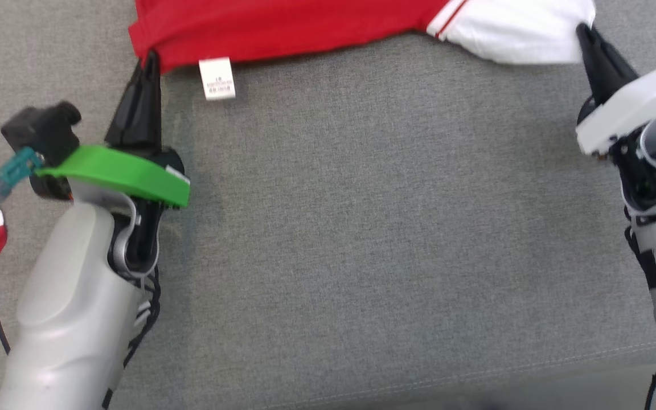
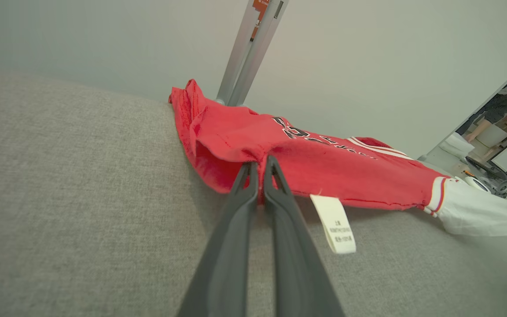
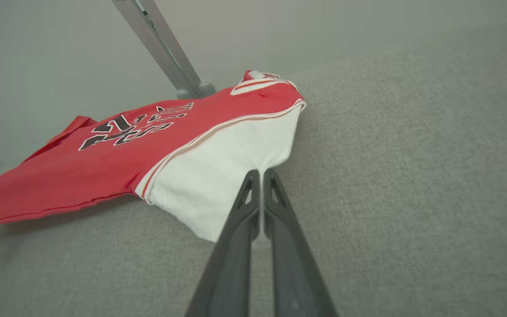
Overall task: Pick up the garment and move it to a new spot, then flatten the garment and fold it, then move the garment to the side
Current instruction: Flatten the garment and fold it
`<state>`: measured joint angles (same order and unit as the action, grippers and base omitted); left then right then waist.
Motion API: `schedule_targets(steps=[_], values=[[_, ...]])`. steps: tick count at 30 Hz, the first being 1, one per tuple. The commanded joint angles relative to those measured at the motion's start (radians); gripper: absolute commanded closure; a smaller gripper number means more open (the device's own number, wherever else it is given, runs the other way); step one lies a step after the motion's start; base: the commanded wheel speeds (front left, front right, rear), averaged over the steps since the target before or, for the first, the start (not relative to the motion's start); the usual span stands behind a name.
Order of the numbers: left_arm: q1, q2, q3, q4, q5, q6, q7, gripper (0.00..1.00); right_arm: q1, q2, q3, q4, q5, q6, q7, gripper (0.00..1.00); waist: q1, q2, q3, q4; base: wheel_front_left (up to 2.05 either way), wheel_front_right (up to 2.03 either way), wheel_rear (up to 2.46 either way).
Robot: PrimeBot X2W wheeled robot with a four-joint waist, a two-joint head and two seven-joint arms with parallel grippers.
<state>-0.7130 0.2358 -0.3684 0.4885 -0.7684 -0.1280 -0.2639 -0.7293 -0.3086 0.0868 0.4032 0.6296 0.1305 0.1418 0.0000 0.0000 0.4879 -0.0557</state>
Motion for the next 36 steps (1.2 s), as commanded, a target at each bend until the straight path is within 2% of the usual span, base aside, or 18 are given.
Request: schedule_targets(steps=[1, 7, 16, 22, 30, 36], values=[[0.041, 0.006, -0.002, 0.012, -0.011, -0.004, 0.0, 1.0, 0.061, -0.004, -0.013, -0.034, 0.016, 0.0, 0.049, 1.0, 0.0, 0.0, -0.081, -0.002, 0.0, 0.0, 0.0], [0.168, -0.005, -0.025, 0.057, -0.053, -0.003, 0.0, 1.0, 0.285, 0.028, -0.098, -0.181, -0.005, 0.0, 0.228, 1.0, 0.0, 0.0, -0.166, 0.001, 0.0, 0.0, 0.0], [0.306, 0.01, -0.07, 0.054, -0.113, -0.003, 0.0, 1.0, 0.558, 0.129, -0.242, -0.417, -0.076, 0.0, 0.521, 1.0, 0.0, 0.0, -0.25, 0.03, 0.0, 0.0, 0.0], [0.403, 0.018, -0.07, 0.027, -0.111, -0.003, 0.0, 1.0, 0.681, 0.198, -0.315, -0.571, -0.106, 0.0, 0.669, 1.0, 0.0, 0.0, -0.281, 0.042, 0.0, 0.0, 0.0], [0.506, 0.038, -0.1, -0.018, -0.088, 0.036, 0.016, 1.0, 0.805, 0.244, -0.368, -0.685, -0.121, 0.0, 0.832, 1.0, 0.0, 0.0, -0.313, 0.059, 0.0, 0.0, 0.0], [0.571, 0.077, -0.132, -0.076, -0.078, 0.071, 0.088, 1.0, 0.872, 0.255, -0.391, -0.749, -0.099, 0.0, 0.943, 1.0, 0.0, 0.0, -0.321, 0.066, 0.0, 0.0, 0.0]])
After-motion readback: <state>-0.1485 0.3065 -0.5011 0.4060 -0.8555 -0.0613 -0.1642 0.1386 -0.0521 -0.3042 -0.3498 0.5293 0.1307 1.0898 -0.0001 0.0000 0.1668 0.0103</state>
